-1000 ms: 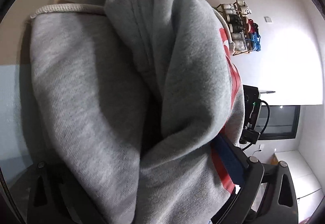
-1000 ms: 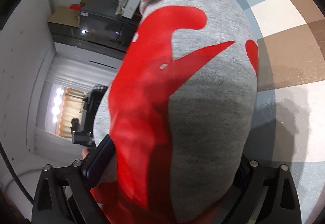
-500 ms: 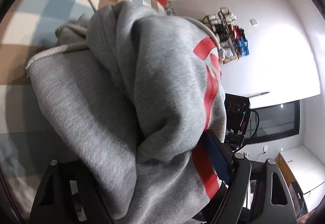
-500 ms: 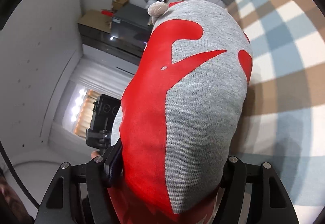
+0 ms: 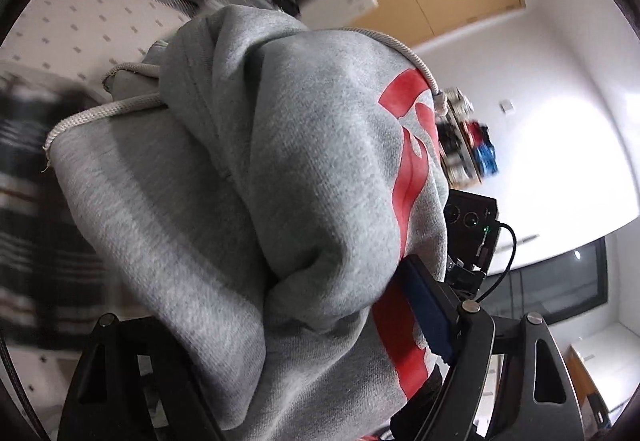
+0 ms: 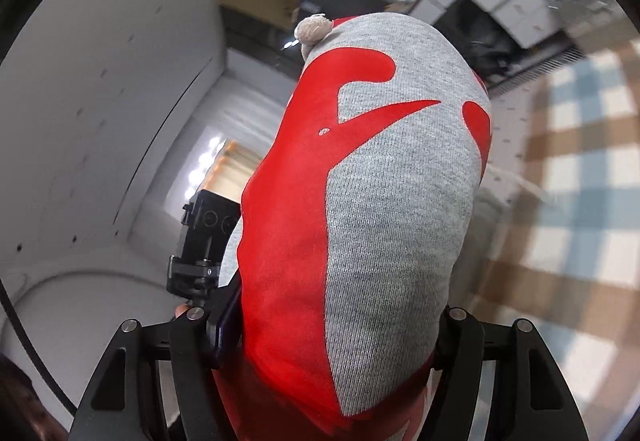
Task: Fold large clothes
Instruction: 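Lift the stacked hoodie and sweatshirt off the bed with both tools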
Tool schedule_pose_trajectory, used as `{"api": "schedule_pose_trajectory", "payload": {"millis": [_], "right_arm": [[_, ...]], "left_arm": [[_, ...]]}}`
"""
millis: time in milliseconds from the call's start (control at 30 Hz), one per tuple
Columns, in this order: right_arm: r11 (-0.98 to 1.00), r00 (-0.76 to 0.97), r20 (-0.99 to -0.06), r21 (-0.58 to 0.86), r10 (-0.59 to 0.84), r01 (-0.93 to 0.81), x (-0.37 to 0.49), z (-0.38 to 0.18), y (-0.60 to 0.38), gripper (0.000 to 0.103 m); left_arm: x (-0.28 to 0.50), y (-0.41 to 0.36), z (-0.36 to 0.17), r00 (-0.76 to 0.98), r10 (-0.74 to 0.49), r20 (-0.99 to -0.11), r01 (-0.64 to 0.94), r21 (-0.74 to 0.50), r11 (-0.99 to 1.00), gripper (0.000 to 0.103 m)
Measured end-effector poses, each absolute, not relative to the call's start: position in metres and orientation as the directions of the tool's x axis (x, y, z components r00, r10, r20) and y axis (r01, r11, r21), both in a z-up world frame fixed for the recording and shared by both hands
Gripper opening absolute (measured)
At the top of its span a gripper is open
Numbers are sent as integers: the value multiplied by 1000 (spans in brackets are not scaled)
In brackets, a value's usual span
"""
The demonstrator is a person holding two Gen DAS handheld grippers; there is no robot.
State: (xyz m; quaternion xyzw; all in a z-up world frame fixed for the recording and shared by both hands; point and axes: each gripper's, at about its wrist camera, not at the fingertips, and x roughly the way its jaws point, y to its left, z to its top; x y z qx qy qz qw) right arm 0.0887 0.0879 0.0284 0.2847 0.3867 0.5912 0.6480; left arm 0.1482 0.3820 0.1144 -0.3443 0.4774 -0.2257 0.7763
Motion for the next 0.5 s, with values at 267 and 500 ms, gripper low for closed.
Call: {"api": "schedule_pose_trajectory", "payload": {"millis": [267,500], "right_arm": [[0,-138,-88,845,987,-535,101,40,230,69],[233,-115,-325,844,939,-483,99,-59,304,70]], "left_arm": [[121,499,151,577,-524,-627,-92,-687,721,79],[151,564,25,521,-454,-723,-322,-659,680,79]]}}
